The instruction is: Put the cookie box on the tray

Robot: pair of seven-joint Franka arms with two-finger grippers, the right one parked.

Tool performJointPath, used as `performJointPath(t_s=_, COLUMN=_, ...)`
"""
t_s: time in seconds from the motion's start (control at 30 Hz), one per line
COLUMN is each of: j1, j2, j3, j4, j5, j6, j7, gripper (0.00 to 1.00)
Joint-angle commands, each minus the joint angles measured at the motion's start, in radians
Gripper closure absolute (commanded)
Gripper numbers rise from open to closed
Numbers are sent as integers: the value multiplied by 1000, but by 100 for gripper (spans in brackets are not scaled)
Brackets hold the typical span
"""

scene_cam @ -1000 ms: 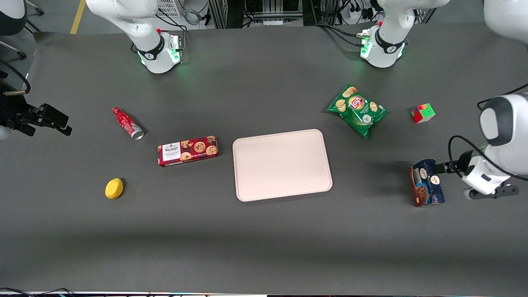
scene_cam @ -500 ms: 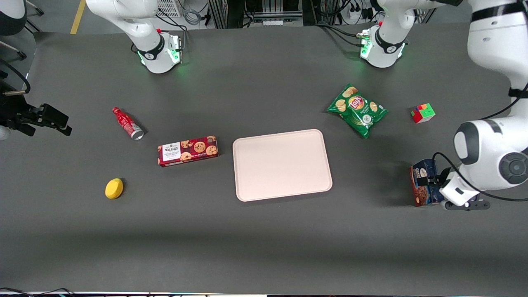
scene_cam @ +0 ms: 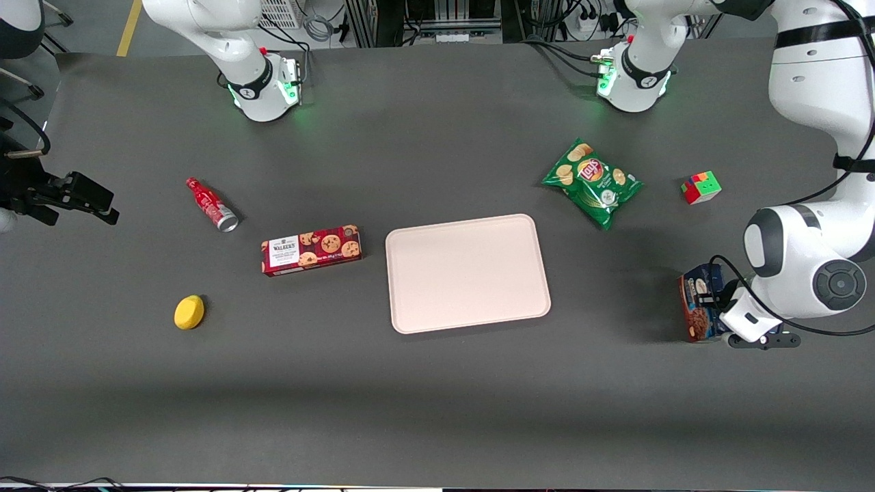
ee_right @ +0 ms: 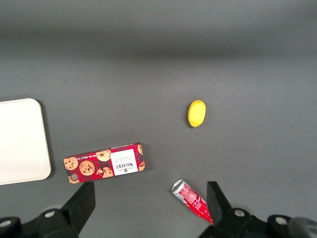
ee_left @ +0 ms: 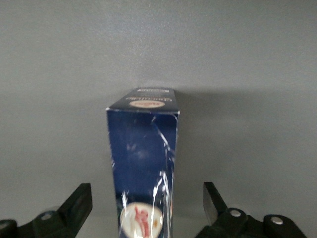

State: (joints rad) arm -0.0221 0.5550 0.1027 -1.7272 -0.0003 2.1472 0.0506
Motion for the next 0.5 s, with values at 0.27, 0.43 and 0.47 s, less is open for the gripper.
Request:
performJointPath(t_s=0.27, j1=-4, j2=-78, j3=-1, j4=159, j5=-10, j6=-266, j7=-8, gripper=100)
performJointPath(t_s=0.43, j1=-6, j2=-113, j3=-34, j4=340, j5=-12, j6=-521, j7=-95, gripper=100)
performJointPath(t_s=0.47, j1=-6, j2=-121, j3=-46, j4=378, j5=-12, j6=-565, j7=-121, gripper=100)
